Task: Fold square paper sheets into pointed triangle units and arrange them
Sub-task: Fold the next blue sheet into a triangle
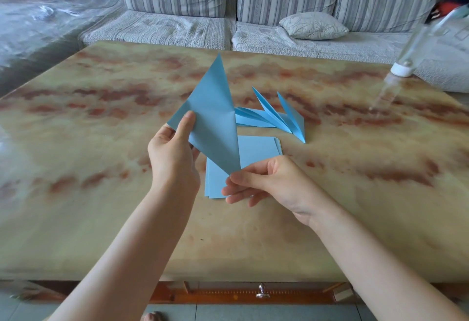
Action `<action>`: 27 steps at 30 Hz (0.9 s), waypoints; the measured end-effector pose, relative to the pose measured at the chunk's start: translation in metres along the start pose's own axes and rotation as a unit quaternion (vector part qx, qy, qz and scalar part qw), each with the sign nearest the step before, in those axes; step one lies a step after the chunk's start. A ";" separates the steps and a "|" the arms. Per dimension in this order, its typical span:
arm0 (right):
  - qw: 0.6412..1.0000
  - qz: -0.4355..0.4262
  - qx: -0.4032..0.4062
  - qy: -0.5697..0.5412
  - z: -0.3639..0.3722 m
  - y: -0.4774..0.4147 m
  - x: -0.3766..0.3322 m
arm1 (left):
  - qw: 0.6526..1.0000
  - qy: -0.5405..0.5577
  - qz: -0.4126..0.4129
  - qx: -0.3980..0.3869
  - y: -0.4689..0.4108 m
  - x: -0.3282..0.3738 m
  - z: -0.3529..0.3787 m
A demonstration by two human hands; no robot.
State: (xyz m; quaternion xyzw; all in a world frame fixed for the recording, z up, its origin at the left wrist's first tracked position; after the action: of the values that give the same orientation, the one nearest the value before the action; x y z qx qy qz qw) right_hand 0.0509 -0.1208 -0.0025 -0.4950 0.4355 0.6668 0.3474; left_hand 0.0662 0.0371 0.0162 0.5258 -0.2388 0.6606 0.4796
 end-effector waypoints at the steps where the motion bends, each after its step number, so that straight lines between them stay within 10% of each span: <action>1: 1.000 0.004 -0.003 -0.001 0.001 0.000 0.001 | 1.000 -0.001 0.000 0.000 0.000 0.000 0.000; 27: 0.998 0.016 0.001 0.056 -0.010 0.001 -0.002 | 0.999 -0.021 0.018 -0.016 -0.006 0.000 0.004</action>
State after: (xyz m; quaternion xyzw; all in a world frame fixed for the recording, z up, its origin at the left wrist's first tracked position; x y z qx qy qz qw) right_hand 0.0541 -0.1301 -0.0019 -0.5241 0.4624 0.6434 0.3124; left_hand 0.0735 0.0361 0.0167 0.5275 -0.2694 0.6539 0.4708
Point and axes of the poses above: each hand's wrist, its own y-axis away from the middle knuckle, its own z-axis out of the palm, x = y × z, the point moved 10 cm from there along -y, towards the middle knuckle, and after that the axes turned 13 degrees about -y, right-handed, at the moved point
